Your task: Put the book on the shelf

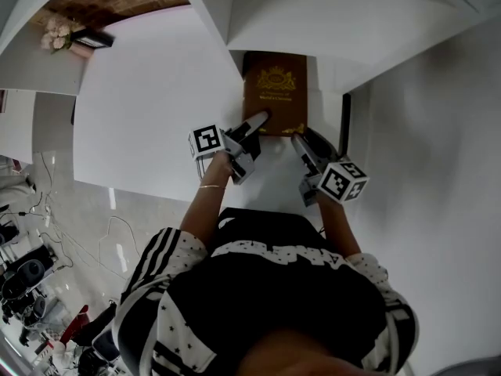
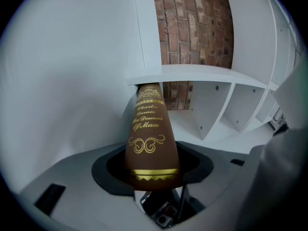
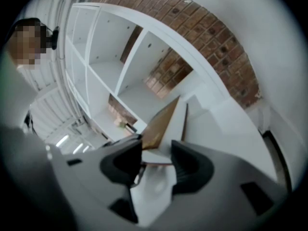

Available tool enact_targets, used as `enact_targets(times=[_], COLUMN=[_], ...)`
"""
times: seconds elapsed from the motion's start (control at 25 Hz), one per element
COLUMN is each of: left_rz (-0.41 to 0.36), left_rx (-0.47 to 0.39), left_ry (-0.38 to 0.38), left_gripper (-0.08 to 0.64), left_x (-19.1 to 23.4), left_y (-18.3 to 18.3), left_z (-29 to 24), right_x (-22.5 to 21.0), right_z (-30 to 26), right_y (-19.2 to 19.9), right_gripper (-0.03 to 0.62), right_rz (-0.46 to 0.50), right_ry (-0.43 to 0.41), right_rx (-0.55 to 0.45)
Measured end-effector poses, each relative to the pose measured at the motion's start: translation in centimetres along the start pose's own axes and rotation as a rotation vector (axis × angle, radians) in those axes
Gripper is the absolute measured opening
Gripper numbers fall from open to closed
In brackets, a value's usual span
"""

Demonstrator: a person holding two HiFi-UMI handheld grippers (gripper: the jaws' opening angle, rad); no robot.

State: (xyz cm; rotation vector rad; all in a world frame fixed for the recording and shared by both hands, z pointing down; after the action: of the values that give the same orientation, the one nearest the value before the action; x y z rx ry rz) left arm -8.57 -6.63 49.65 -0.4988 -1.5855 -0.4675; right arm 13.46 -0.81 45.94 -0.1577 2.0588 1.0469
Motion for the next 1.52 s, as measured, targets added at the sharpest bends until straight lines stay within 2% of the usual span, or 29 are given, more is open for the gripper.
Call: enact_targets(times=[0.32,0.76,1.52], left_rz=[-0.027,-0.060,-0.071], left_rx=[-0.060,-0.118,-0.115], left_ry=[0.004,-0.004,-0.035], left_gripper=[0.259,0.259,0.266], left_x=[3.2,1.5,-1.6], left_y=[-4.2,-4.3,-4.5], left_z=[-1.5,-2.0,-2.6], right_x=[-2.6,-1.2,1.1], right_z=[-5.4,-5.0,-4.0], right_y=[-0.1,-1.2,-3.1], right_gripper=[0.204,0.204,0.204], right_rz=[0.007,0.009,0.007], right_ry=[-0.006,0.038,0.108], right_rx=[-0.031,-0.049,-0.091])
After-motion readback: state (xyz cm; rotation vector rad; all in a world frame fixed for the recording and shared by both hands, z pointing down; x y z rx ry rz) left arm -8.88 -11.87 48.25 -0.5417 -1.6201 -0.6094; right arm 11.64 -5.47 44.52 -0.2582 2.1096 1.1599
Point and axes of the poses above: the fingertips, and each gripper's own axes: z backward along the fingers, x to its left, y out of its underside, the point moved 9 cm from there along z, backward along the fingers, and after that the axes turned 4 degrees about y, right-handed, at the moved point
